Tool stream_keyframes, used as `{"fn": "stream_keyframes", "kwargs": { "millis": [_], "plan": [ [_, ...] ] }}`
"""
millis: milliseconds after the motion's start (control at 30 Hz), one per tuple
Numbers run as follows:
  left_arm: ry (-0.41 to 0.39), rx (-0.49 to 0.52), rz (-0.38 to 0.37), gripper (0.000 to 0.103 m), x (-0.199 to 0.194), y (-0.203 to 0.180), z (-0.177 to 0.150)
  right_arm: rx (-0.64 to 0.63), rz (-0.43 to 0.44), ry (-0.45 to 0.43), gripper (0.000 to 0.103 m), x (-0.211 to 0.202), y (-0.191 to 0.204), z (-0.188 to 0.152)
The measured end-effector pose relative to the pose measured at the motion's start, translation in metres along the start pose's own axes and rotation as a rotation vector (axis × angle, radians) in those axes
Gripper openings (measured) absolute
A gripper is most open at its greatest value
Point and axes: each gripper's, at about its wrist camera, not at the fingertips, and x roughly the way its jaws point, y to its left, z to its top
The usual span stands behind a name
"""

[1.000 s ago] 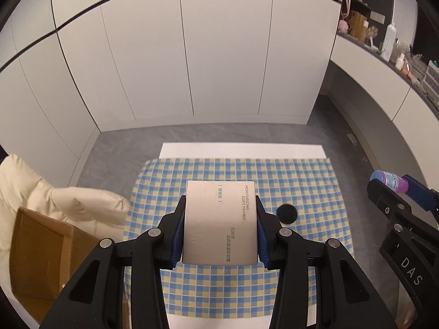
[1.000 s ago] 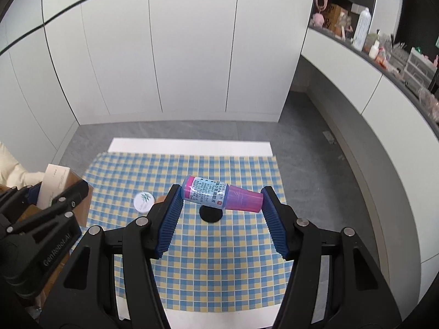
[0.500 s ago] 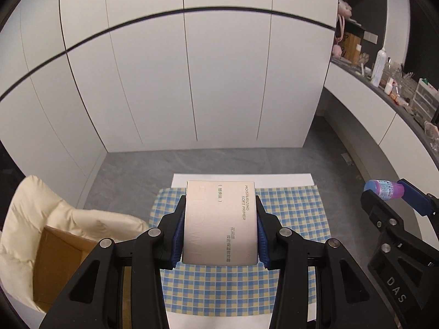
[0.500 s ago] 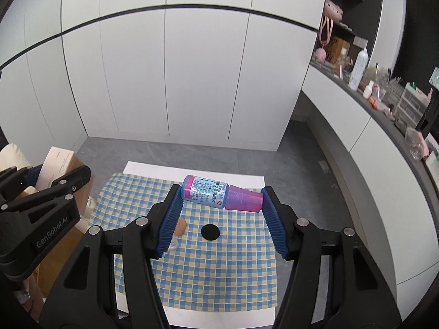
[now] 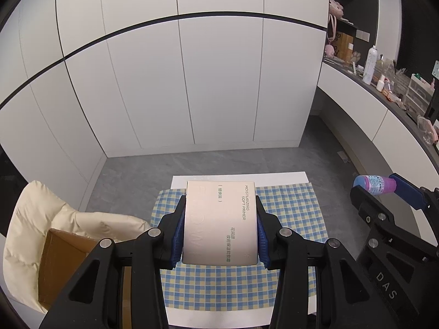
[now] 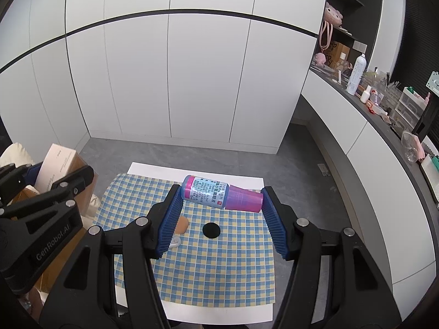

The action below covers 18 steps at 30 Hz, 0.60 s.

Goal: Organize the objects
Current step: 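Lift the white box and pink tube up off the cloth with both grippers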

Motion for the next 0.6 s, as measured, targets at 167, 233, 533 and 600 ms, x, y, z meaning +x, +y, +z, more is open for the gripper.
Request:
{"fn": "stream_keyframes", "kwargs": {
  "millis": [167, 233, 533, 600],
  "plan": [
    [0.005, 0.009, -0.004, 0.043, -0.002, -0.004, -0.004, -0.002, -0.008, 0.003, 0.061, -0.002, -0.004, -0.003],
    [0.011, 0.012, -0.005, 0.043, -0.002, -0.006, -0.005, -0.001, -0.006, 0.005, 0.061, -0.003, -0.004, -0.005],
    [-0.011, -0.010, 0.025, 0.043, -0.018, -0.003, -0.021, -0.017, -0.001, -0.002, 0.061, -0.010, -0.008, -0.016],
    [-0.018, -0.009, 0.037, 0.043, -0.024, -0.003, -0.029, -0.013, 0.022, 0.001, 0.061, -0.015, -0.009, -0.021]
  ]
}}
